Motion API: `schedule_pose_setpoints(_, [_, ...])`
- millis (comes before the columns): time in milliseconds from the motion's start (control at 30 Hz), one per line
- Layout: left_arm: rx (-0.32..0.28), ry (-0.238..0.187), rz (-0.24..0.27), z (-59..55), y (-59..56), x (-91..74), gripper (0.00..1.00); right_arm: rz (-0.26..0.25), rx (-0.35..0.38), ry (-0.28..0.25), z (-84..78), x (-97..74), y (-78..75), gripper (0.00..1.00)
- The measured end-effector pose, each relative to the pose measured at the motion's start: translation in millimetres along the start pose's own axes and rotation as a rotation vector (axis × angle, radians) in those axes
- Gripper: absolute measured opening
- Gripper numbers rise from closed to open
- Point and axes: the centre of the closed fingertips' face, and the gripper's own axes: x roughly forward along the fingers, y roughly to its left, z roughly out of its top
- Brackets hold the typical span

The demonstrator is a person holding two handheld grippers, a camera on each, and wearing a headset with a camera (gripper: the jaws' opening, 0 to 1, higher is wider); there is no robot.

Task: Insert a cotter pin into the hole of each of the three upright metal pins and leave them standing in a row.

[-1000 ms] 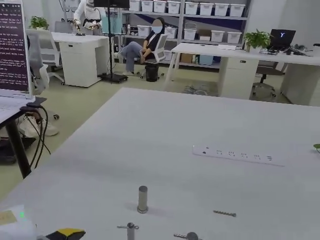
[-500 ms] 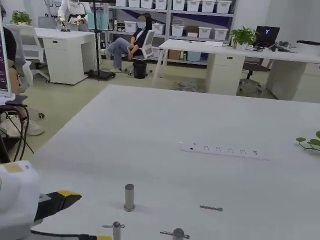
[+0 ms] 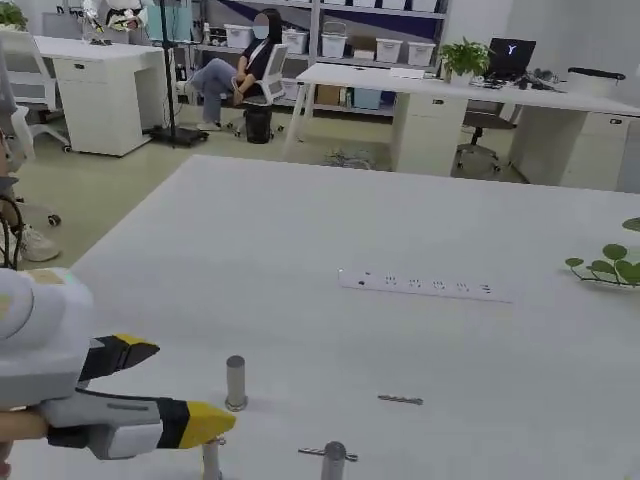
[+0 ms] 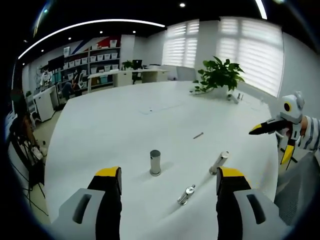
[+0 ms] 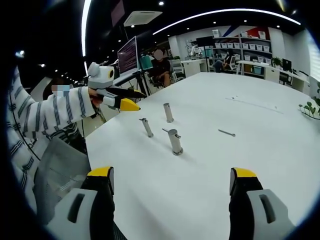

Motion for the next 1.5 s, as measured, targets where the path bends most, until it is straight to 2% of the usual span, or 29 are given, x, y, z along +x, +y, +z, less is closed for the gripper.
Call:
schedule_pose_setpoints(267, [0.039, 0.035, -0.017, 0.8, 7.9, 23.4, 0.69, -0.003, 0.014, 0.004, -3.9, 0.4, 0.5, 0.94])
schedule_pose_setpoints(367, [0.058, 0.067, -0.028, -3.4, 9.4, 32.7, 0.67, -0.003, 0.016, 0.01, -7.2, 0.8, 2.2, 0.94])
schedule_pose_setpoints(467, [0.076, 0.081, -0.039, -5.1, 9.3, 40.4, 0.64, -0.002, 0.022, 0.015, -9.9, 0.9, 3.2, 0.93])
schedule_pose_setpoints(667, [0.092, 0.091, -0.044, -5.5, 12.7, 55.7, 0.56, -0.003, 0.029, 0.023, -12.9, 1.6, 2.3, 0.93])
schedule_pose_setpoints(933, [0.096, 0.111, -0.062, -12.9, 15.3, 72.4, 0.44, -0.004, 0.041, 0.036, -17.9, 3.2, 1.5, 0.92])
schedule_pose_setpoints(1267, [0.086, 0.125, -0.073, -19.5, 18.1, 86.1, 0.34, -0.002, 0.056, 0.05, -24.8, 6.4, 0.4, 0.91])
schedule_pose_setpoints(1500, [0.087, 0.125, -0.071, -21.2, 20.2, 91.2, 0.2, -0.003, 0.067, 0.054, -27.5, 7.1, -1.1, 0.9])
